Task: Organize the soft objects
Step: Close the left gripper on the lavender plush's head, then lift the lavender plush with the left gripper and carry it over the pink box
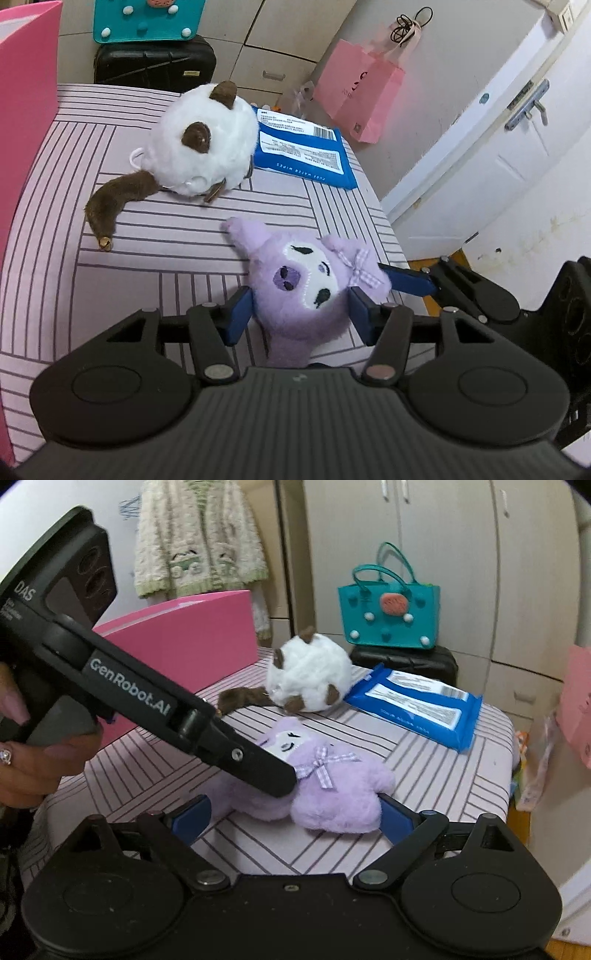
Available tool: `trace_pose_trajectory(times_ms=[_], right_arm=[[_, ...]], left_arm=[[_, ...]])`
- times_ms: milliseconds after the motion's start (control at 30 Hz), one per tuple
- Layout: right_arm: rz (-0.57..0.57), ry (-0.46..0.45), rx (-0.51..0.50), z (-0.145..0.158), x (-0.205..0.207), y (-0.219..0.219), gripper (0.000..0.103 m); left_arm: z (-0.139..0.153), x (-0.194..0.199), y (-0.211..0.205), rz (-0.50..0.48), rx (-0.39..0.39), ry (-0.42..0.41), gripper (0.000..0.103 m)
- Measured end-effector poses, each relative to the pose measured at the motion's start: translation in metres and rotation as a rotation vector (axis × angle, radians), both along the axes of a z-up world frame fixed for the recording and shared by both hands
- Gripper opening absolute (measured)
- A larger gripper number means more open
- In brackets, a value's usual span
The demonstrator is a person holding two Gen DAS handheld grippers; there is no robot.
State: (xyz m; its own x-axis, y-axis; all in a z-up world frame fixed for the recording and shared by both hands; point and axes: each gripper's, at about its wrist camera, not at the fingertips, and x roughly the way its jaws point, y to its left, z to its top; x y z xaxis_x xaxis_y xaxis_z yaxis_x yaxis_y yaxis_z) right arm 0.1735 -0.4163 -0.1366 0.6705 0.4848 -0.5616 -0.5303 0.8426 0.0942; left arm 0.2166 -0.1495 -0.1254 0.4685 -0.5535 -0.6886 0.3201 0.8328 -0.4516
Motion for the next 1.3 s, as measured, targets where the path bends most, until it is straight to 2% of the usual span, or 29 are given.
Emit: trace_pose_trajectory(times_ms=[167,267,400,633,767,1000,1300], right_arm=[[-0.066,0.04,0.019,0.0,0.006,-0.003,0.096],[-0.094,0.034,0.007,0.0,0.005,0.001,0.086],[-0.116,0.021,-0.015,0.001,0.003,0.01,0.078],[-0.146,0.018,-0.014,-0.002,-0.005,0.019,0.077],[-0.157,0.041,0.025,0.002,-0.014,0.02,0.077],[-0.171,0.028,0.016,0.006,-0.035,0.038,0.079],[-0.184,0.049,0.036,0.014,-0.052,0.055,0.079]], left_arm=[[-0.002,-0.003,-0.005,0.022,0.017,-0.046,0.056],[-0.003,-0.008,-0.007,0.018,0.036,-0.081,0.053],[-0.001,-0.011,-0.007,0.012,0.072,-0.116,0.05],[0.0,-0.018,0.0,0.009,0.056,-0.111,0.049],[0.002,-0.028,0.007,-0.011,0.048,-0.098,0.049],[0.008,-0.042,0.024,-0.055,0.038,-0.071,0.049],[0.022,-0.063,0.038,-0.105,0.068,-0.088,0.049]])
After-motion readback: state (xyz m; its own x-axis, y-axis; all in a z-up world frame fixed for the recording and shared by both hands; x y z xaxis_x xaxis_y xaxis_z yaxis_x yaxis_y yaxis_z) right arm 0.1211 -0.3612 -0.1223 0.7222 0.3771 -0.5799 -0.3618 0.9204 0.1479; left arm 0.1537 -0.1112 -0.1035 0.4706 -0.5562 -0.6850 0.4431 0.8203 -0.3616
